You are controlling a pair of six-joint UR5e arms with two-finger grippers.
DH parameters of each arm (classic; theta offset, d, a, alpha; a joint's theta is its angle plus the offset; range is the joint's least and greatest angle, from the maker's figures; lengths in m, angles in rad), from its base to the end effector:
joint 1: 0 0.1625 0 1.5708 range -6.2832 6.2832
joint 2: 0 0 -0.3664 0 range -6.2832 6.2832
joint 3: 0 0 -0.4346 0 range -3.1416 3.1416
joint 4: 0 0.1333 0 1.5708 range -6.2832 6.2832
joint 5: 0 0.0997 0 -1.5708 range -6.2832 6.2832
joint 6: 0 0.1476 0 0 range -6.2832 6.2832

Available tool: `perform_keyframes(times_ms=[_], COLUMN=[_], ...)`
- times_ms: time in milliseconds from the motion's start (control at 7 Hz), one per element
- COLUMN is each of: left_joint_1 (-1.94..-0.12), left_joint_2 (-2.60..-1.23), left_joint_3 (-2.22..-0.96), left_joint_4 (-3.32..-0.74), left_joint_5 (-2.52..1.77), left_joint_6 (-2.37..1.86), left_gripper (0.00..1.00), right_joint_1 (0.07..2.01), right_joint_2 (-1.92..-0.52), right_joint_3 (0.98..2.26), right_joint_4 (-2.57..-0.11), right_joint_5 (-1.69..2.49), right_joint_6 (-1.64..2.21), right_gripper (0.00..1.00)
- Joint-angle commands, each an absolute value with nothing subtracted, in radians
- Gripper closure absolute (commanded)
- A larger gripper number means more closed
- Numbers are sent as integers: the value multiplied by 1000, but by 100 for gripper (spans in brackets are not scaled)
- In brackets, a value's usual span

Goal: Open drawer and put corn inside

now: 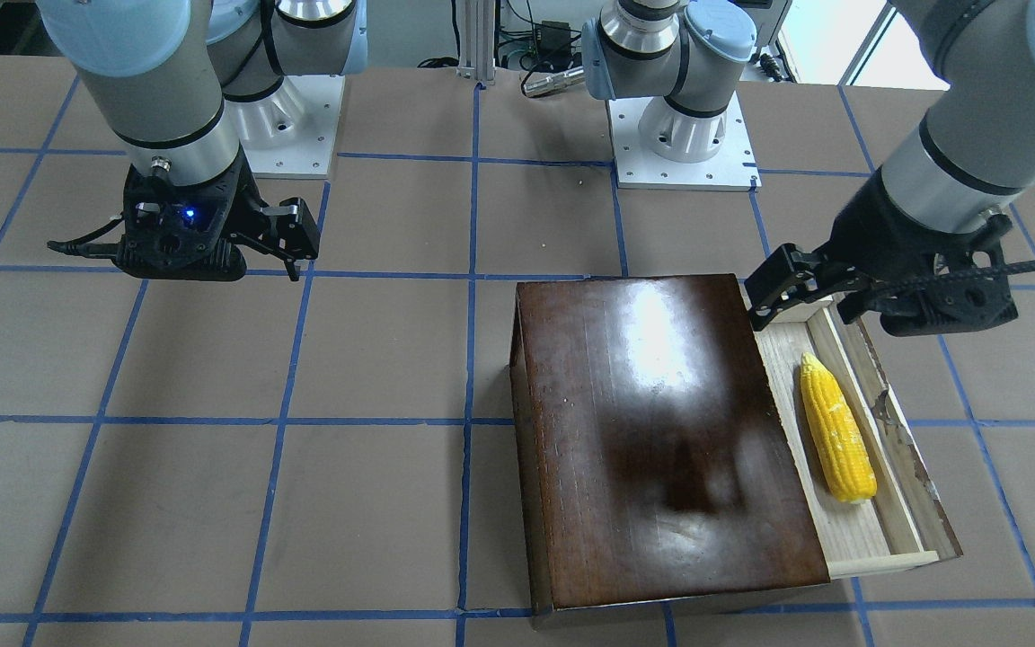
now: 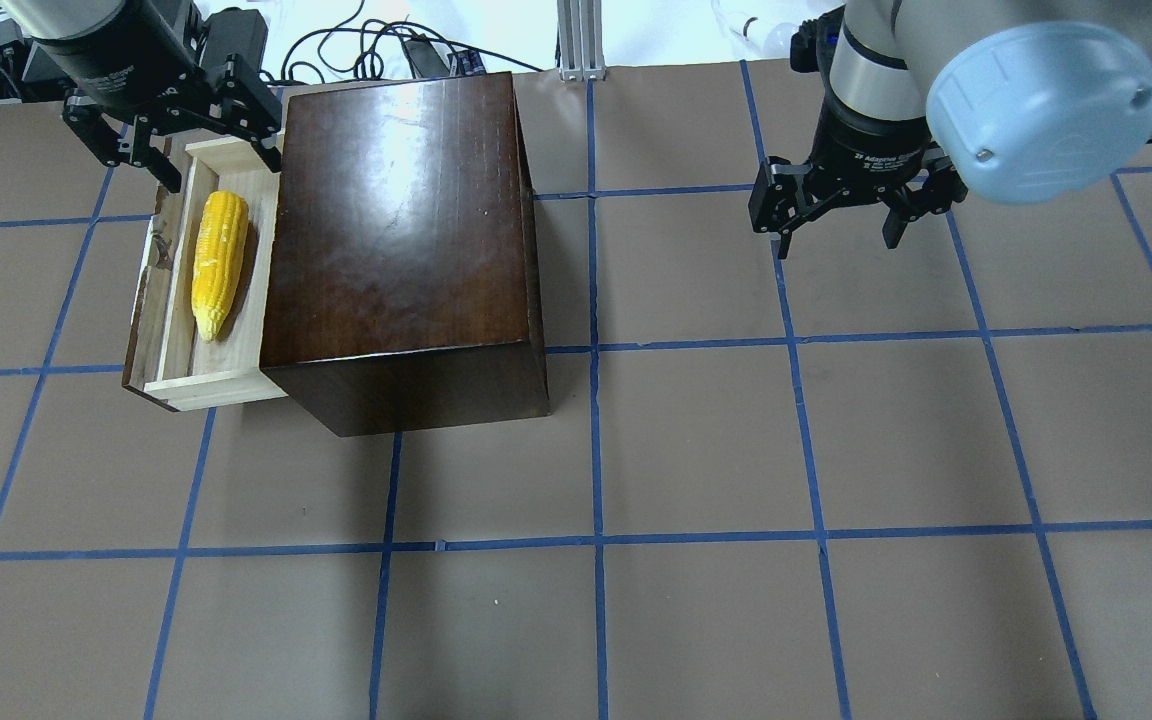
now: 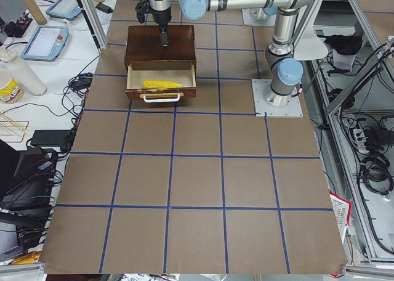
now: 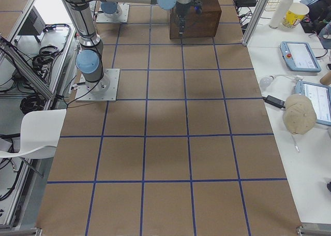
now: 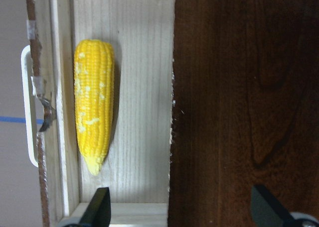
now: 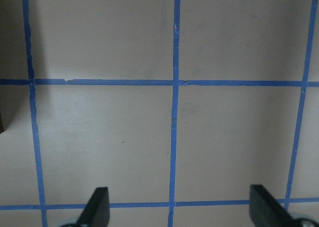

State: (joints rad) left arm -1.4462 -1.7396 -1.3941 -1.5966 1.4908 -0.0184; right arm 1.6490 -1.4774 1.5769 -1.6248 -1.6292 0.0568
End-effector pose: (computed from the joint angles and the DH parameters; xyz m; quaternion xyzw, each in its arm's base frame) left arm -0.0703 -0.6066 0.3782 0.0717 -0.9966 -0.0068 0.0404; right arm 0.1680 -0.5481 0.3324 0.0114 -0.9993 -0.0207 0.0307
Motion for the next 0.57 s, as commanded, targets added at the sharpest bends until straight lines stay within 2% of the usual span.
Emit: perform_keyframes(times_ms=[0, 429], left_joint_1=[-1499, -1541], left_joint_2=[-1752, -1665], left_joint_3=[-1433, -1552], left_joint_4=[-1556, -1542], left_joint_5=[1468, 1624], left_joint_6=[-75, -81], left_gripper=[0, 0], right_joint_1=[1649, 1649], right_joint_2=[-1477, -1477], right_joint_3=[1577, 1577], right_joint_4=[-1625, -1626], right_joint_5=[-1628, -1629], right_joint_6=[57, 57], right_gripper=[0, 0])
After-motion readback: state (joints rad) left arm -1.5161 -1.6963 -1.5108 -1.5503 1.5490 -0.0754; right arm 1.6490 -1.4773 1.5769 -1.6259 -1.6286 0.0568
